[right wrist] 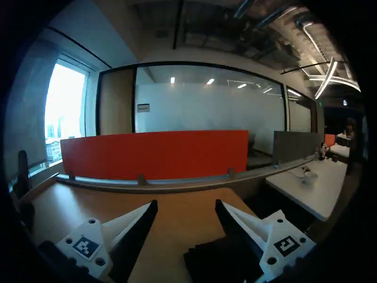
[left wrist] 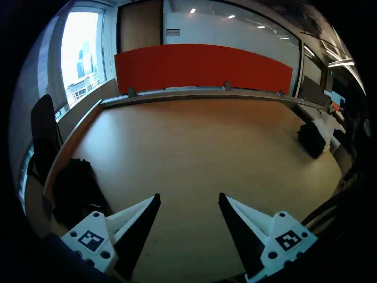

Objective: Fold towel

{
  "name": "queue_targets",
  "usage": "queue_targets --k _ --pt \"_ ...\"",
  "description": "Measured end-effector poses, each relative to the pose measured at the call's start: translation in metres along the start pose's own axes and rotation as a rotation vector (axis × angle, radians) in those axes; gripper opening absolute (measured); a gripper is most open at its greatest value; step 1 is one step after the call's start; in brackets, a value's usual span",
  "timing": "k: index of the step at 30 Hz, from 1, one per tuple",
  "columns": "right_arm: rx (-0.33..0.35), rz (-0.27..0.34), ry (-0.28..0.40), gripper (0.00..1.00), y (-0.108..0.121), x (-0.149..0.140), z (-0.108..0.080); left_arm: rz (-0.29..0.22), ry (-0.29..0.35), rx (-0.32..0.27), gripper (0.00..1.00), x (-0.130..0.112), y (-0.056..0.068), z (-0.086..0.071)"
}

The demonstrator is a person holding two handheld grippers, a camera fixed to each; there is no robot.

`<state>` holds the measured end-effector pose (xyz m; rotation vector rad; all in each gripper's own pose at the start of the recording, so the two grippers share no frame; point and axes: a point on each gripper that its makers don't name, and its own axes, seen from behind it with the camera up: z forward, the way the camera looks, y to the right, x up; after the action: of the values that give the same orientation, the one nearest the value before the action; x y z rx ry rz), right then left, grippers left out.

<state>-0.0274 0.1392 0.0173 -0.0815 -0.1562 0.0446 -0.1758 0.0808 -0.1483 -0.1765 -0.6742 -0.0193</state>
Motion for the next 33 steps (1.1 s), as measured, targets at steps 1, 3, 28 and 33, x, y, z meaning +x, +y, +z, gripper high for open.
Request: queue_targets --k 1,3,28,33 --pt "0.002 -0.001 0.001 0.95 -0.002 0.001 0.0 0.0 0.003 0.0 0.91 0.001 0.0 0.0" --pt "0.005 -0.004 0.005 0.95 -0.005 0.003 0.001 -0.001 0.009 0.0 0.92 0.003 -0.001 0.0" --pt "0.091 -0.017 -0.004 0.95 -0.073 0.0 0.005 -0.006 0.225 0.045 0.91 0.099 -0.041 0.017" --pt "0.109 -0.026 -0.001 0.95 -0.089 0.003 0.005 -0.018 0.299 0.07 0.91 0.13 -0.054 0.021"
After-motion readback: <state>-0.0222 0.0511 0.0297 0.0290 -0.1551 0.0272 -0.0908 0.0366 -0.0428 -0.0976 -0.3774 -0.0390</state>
